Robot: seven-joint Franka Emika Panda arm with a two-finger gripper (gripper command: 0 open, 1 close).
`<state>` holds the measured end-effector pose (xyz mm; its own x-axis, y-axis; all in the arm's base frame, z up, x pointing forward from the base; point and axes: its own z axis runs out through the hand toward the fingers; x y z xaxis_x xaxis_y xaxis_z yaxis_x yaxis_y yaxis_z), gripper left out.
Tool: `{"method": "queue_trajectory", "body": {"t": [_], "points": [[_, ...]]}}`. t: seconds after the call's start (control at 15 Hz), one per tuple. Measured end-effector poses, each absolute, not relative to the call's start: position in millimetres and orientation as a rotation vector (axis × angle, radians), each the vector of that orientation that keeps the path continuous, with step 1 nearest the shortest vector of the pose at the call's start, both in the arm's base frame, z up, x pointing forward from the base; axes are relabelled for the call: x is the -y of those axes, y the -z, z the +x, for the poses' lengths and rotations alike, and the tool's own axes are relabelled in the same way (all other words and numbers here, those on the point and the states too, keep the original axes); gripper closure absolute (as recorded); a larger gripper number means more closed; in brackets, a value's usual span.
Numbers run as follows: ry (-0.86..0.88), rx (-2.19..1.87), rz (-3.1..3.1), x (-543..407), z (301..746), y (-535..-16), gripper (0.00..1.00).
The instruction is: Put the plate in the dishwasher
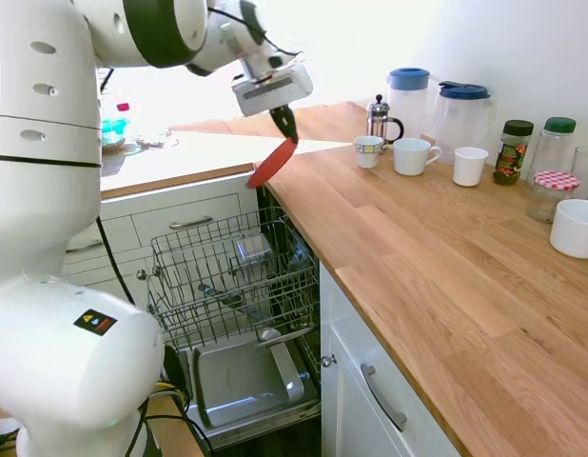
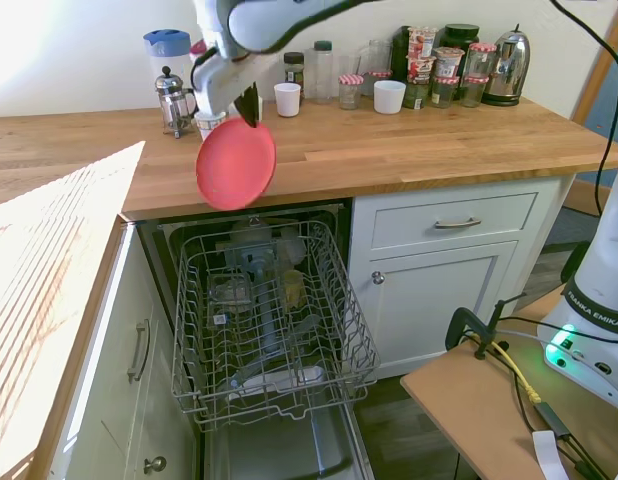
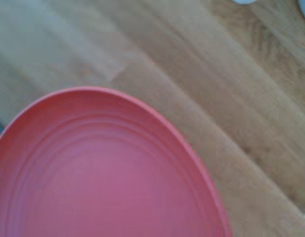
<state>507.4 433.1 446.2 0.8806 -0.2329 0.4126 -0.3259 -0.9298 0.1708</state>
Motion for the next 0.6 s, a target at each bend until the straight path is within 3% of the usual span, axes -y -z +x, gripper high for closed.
{"method": "queue_trajectory", "body": {"t": [0.27, 0.4, 0.6], "points": [[-0.771, 0.098, 2.664, -508, 371, -374, 1.0], [-0.856, -0.059, 2.572, -529, 334, -345, 1.0], [-0.954, -0.269, 2.392, -558, 309, -253, 1.0]]}}
